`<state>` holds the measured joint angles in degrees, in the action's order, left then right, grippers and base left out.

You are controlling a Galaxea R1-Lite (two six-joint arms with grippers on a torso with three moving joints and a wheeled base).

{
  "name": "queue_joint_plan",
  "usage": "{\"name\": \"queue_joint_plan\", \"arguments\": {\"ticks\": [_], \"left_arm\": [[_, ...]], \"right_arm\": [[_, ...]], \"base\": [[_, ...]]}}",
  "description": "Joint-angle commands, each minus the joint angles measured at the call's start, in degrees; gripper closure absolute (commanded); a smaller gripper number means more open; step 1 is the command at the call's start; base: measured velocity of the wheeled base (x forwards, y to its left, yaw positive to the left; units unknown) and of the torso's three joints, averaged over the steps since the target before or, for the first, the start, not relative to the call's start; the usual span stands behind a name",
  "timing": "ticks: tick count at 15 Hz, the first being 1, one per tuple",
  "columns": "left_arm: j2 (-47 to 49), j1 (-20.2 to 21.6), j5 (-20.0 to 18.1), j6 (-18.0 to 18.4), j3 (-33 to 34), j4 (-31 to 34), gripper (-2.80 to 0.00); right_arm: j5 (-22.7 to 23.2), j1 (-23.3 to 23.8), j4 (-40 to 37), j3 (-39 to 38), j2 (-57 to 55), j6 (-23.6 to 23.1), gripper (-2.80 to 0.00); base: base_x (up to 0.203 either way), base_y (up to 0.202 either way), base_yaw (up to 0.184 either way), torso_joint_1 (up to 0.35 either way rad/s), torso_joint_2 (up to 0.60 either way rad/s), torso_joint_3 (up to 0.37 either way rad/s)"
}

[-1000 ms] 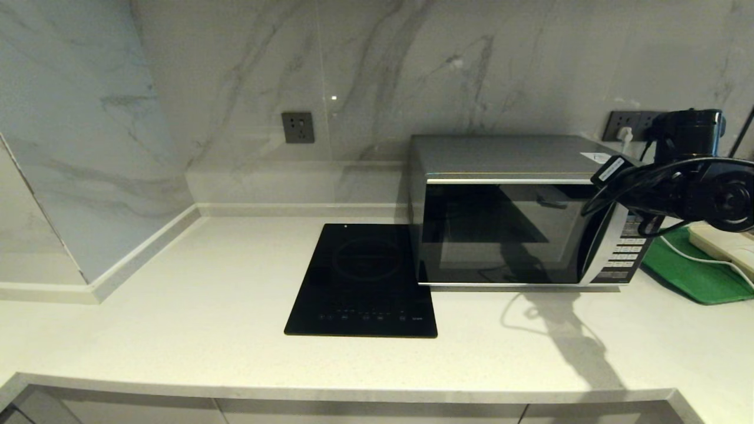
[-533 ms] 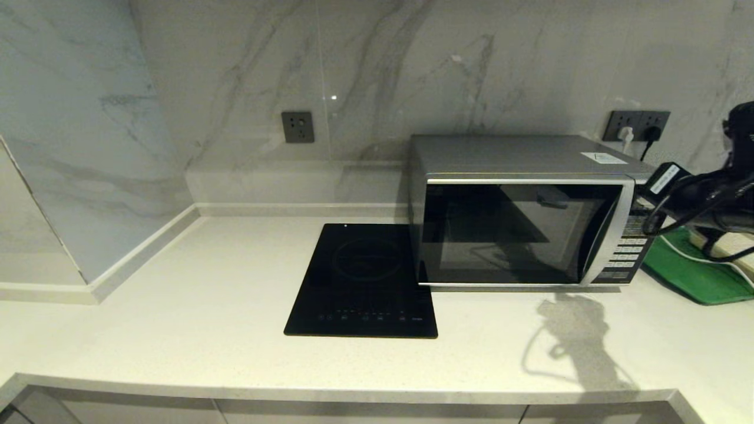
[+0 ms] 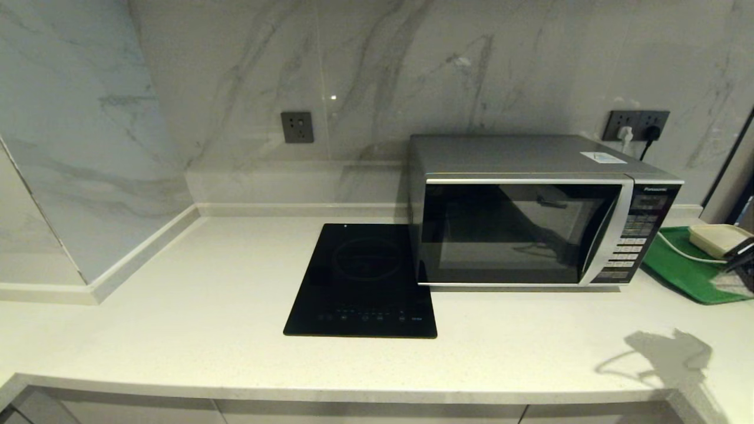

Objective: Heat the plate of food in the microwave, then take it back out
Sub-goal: Open the microwave oven

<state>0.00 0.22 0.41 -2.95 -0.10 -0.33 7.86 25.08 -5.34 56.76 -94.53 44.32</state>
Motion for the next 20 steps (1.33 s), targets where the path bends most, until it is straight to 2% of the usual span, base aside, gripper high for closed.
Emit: {"name": "queue_joint_plan", "arguments": {"ticks": [1,3,5,11,16,20], "left_arm": [[0.0,0.0,0.0,0.0,0.0,0.0,0.00],[0.0,0.0,0.0,0.0,0.0,0.0,0.00],[0.0,0.0,0.0,0.0,0.0,0.0,0.00],[0.0,0.0,0.0,0.0,0.0,0.0,0.00],[-0.1,0.0,0.0,0.0,0.0,0.0,0.00],[-0.1,0.0,0.0,0.0,0.0,0.0,0.00]], "right_arm": [[4.0,2.3,6.0,-6.4,-5.0,0.4,0.00],[12.8,2.8,15.6,-11.9,-7.5,0.4,0.00],[17.6,3.5,24.6,-14.4,-12.5,0.5,0.00],[22.5,4.1,57.5,-13.6,-35.5,0.4,0.00],[25.8,4.1,63.2,-3.9,-41.5,2.3,0.00],[26.3,4.1,64.1,-2.2,-43.4,2.3,0.00]], "base": [[0.000,0.000,0.000,0.000,0.00,0.000],[0.000,0.000,0.000,0.000,0.00,0.000],[0.000,0.000,0.000,0.000,0.00,0.000],[0.000,0.000,0.000,0.000,0.00,0.000],[0.000,0.000,0.000,0.000,0.00,0.000],[0.000,0.000,0.000,0.000,0.00,0.000]]}}
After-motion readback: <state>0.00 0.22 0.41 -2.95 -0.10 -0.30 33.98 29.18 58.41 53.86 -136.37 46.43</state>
